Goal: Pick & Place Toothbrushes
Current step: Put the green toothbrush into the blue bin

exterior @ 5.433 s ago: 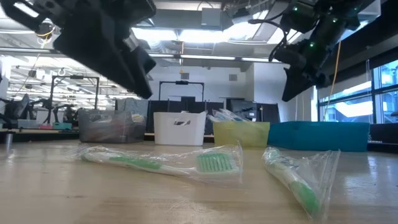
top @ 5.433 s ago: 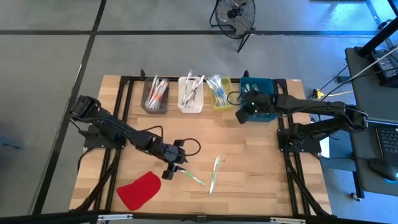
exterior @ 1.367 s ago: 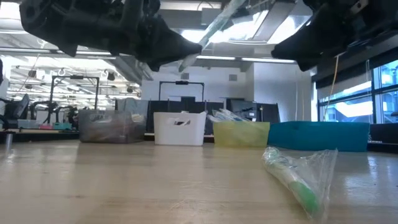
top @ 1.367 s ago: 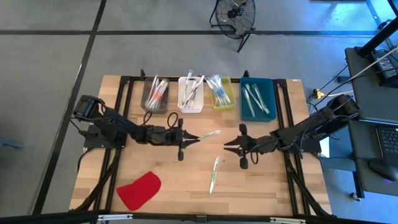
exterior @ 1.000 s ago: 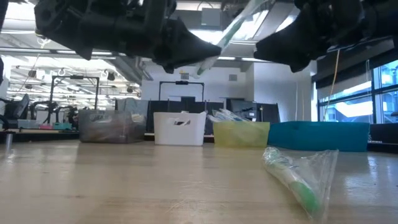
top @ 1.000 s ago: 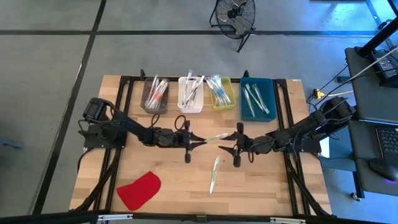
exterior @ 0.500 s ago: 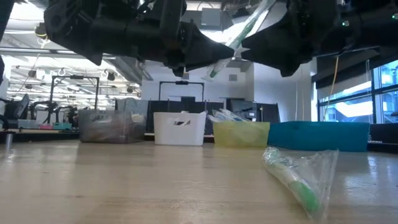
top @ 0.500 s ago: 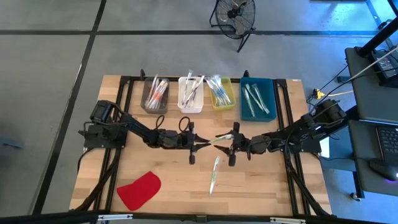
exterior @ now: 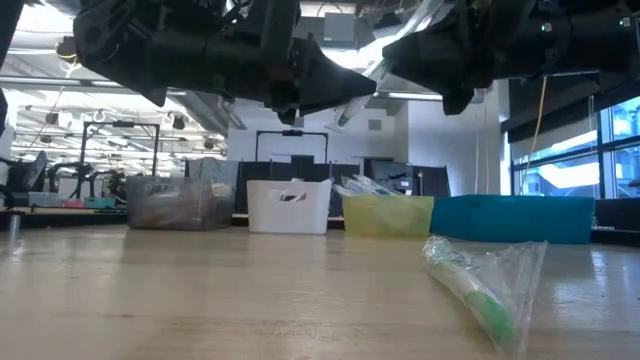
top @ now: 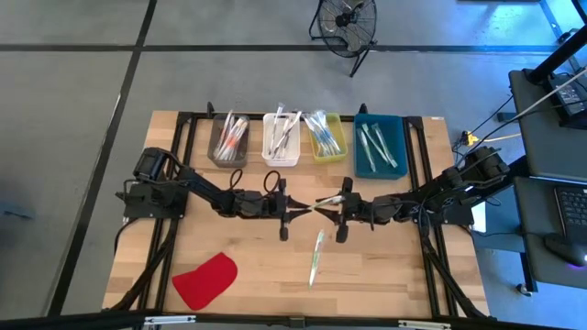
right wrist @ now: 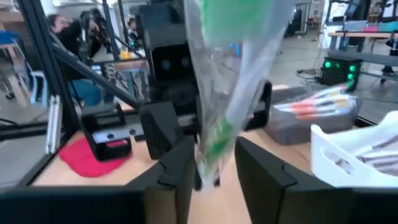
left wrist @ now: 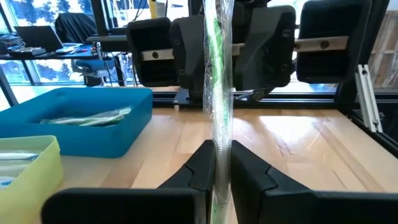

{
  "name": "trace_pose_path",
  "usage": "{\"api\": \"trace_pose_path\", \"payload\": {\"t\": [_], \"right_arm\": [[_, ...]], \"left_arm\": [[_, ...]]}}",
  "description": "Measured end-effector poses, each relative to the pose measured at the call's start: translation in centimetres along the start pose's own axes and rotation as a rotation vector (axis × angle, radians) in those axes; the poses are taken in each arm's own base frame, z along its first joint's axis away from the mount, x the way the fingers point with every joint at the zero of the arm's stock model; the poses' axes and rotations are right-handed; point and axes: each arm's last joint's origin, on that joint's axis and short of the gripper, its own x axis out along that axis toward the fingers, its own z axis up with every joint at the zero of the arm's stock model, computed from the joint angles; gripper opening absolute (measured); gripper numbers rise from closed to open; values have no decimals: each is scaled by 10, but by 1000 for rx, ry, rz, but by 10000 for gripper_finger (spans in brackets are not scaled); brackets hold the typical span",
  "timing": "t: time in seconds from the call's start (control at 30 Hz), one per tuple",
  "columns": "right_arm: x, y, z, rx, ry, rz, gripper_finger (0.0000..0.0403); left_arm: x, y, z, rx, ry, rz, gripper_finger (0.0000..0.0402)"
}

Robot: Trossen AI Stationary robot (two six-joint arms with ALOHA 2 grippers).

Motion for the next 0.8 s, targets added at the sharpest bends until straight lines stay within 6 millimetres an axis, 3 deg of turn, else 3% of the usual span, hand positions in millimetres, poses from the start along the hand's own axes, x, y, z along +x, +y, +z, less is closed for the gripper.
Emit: {"api": "trace_pose_path", "payload": {"t": [0.33,0.6,0.8], "right_arm": [[1,0,2,18,-16,16,18],[1,-1,2,54,-11,12,31],[1,-1,1,66,-5,7,14]], "left_arm": [[0,0,0,-5,0,2,29],[0,0,-1,-5,16,6,41],[0,0,-3,-1,31,11,57]]}}
